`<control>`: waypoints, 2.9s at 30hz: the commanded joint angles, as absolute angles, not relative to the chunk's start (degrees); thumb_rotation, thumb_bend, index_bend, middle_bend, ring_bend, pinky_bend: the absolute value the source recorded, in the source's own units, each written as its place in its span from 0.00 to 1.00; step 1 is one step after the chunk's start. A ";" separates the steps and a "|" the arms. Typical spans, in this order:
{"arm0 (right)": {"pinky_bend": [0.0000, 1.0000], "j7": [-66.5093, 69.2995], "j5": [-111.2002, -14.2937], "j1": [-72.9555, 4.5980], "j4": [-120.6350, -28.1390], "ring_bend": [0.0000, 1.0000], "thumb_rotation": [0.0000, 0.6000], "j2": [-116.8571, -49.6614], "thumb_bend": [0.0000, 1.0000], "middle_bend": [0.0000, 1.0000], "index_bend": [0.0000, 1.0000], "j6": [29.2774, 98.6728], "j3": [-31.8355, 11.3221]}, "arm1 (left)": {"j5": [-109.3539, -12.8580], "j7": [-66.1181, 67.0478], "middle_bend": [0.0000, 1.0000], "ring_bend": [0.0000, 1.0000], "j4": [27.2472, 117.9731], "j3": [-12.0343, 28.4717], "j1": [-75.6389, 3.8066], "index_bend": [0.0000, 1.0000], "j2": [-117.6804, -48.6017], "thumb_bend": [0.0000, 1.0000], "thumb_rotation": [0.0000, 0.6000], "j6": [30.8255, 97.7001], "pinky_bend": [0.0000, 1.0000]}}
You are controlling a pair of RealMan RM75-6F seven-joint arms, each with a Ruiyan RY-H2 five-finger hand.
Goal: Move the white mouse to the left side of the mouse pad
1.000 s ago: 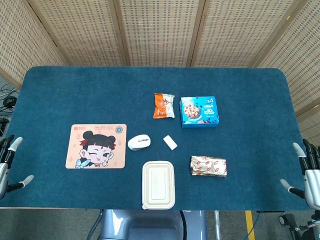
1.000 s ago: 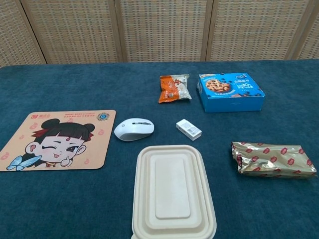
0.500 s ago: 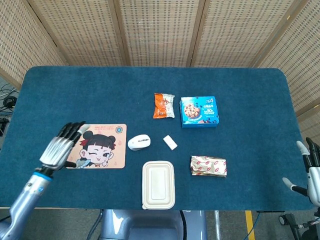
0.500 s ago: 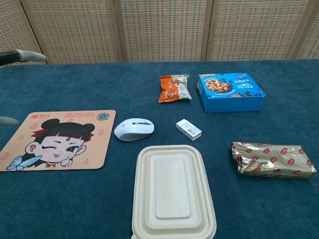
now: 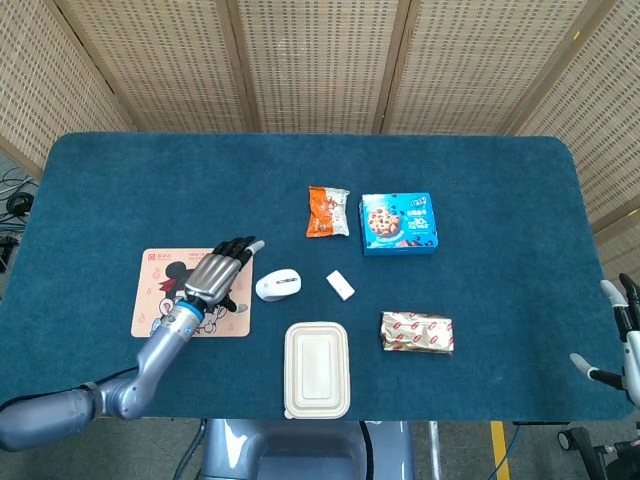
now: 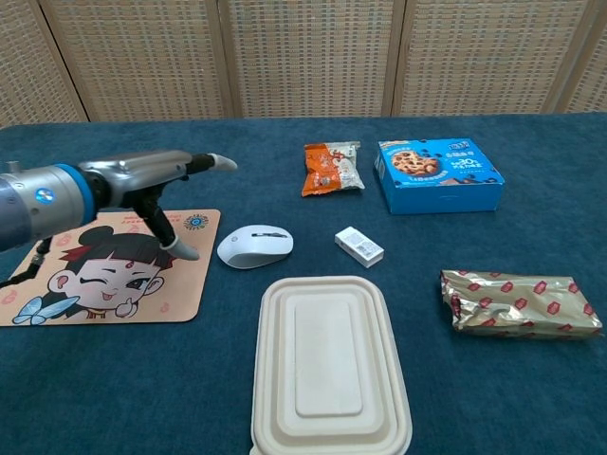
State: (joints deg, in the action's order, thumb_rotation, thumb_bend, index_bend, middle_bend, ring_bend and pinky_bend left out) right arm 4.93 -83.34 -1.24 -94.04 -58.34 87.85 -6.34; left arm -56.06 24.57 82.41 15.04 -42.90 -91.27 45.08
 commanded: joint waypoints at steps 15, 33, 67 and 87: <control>0.00 6.29 -81.88 -1.78 -93.12 0.00 1.00 -58.27 0.00 0.00 0.00 86.14 -6.61 | -50.65 21.40 0.02 0.04 68.42 14.93 -50.65 0.06 -101.60 0.00 1.00 40.59 0.18; 0.00 7.72 -81.21 -2.06 -92.70 0.00 1.00 -58.11 0.00 0.00 0.00 85.14 -6.69 | -53.51 20.78 0.53 0.55 61.23 14.46 -51.56 0.52 -108.26 0.14 1.00 48.28 0.66; 0.00 5.59 -83.68 -2.16 -94.20 0.00 1.00 -58.48 0.00 0.00 0.00 85.59 -5.32 | -27.68 24.37 0.54 0.56 88.83 20.72 -33.45 0.52 -93.10 0.31 1.00 69.68 0.66; 0.00 6.17 -83.44 -2.22 -94.11 0.00 1.00 -58.24 0.00 0.00 0.00 85.42 -5.32 | -24.35 24.07 0.15 0.31 84.73 20.93 -33.21 0.24 -96.72 0.08 1.00 67.55 0.63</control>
